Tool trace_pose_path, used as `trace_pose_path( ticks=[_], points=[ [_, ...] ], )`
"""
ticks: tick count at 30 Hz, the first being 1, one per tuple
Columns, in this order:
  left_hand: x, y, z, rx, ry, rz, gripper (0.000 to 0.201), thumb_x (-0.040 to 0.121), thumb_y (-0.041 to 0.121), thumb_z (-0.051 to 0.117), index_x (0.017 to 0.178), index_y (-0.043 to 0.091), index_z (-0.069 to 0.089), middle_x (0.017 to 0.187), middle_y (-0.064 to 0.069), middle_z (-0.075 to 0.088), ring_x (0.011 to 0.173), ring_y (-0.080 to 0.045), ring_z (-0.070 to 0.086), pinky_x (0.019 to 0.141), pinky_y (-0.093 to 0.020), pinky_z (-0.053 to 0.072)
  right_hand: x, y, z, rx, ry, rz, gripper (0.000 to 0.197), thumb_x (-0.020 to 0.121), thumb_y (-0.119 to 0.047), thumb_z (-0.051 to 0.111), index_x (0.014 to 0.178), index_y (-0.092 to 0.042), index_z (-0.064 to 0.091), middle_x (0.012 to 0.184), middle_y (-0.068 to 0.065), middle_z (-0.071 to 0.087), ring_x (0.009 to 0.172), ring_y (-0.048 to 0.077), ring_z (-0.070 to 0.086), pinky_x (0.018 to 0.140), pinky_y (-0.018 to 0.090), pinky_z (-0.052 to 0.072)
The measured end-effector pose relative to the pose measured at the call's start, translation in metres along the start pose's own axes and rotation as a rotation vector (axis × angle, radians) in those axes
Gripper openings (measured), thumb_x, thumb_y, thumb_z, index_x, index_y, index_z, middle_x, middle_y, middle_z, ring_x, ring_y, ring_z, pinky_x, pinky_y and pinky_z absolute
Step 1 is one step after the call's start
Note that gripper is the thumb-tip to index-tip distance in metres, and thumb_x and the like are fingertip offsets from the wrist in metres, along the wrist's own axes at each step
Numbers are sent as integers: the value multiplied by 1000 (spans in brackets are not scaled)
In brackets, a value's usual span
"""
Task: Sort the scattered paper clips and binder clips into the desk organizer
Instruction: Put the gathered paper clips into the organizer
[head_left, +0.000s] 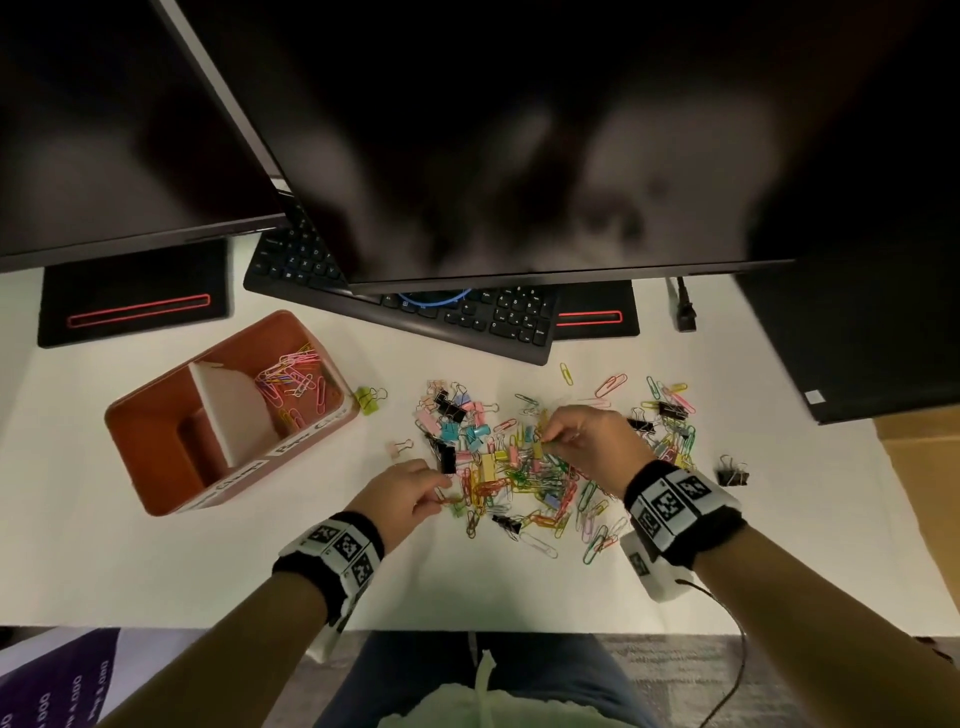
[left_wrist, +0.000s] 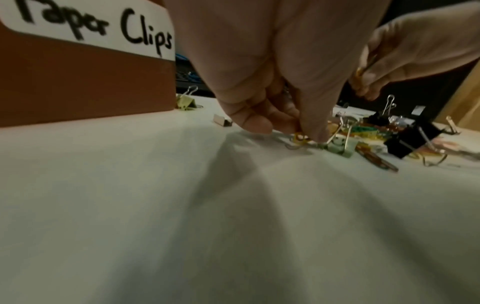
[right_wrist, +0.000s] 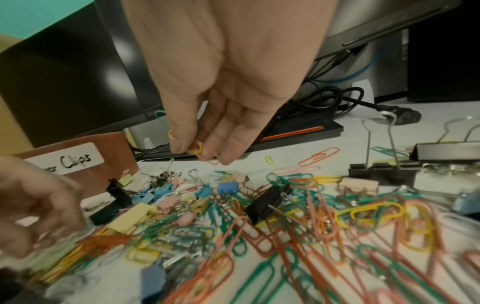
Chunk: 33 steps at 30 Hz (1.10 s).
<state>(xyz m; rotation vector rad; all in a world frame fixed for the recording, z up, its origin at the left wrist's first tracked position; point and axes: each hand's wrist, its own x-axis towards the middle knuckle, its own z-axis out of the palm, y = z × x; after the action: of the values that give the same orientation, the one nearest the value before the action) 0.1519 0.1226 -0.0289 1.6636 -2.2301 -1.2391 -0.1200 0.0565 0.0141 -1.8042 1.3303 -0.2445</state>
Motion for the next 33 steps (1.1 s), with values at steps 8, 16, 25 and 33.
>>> trace_pose_path(
  ticks=[8, 16, 25, 33],
  points=[
    [7, 1, 7, 73, 72, -2, 9, 84, 17, 63, 88, 8, 66, 95, -3, 55, 85, -15, 53, 79, -25, 46, -15, 1, 36, -302, -257, -165, 8, 81, -7, 65, 80, -15, 63, 99, -5, 60, 87, 12, 61, 79, 25, 54],
    [8, 4, 2, 97, 67, -99, 12, 90, 16, 54, 97, 9, 60, 96, -6, 61, 86, -18, 51, 79, -26, 41, 6, -4, 44, -389, -79, -183, 8, 79, -3, 65, 77, -11, 64, 90, 6, 69, 85, 27, 62, 80, 38, 54],
    [11, 4, 4, 39, 58, -167, 17, 90, 17, 54, 102, 10, 64, 102, -4, 61, 95, -19, 55, 82, -21, 39, 17, -10, 38, -363, -187, -42, 9, 88, -17, 60, 95, -12, 62, 95, 5, 64, 88, 23, 56, 82, 33, 49],
    [1, 8, -9, -80, 149, -86, 5, 84, 8, 61, 87, 7, 66, 79, 6, 49, 72, -10, 46, 72, -22, 37, 20, -14, 25, -262, -125, -42, 13, 87, -16, 62, 99, -11, 65, 100, 6, 63, 91, 23, 58, 82, 37, 50]
  ],
)
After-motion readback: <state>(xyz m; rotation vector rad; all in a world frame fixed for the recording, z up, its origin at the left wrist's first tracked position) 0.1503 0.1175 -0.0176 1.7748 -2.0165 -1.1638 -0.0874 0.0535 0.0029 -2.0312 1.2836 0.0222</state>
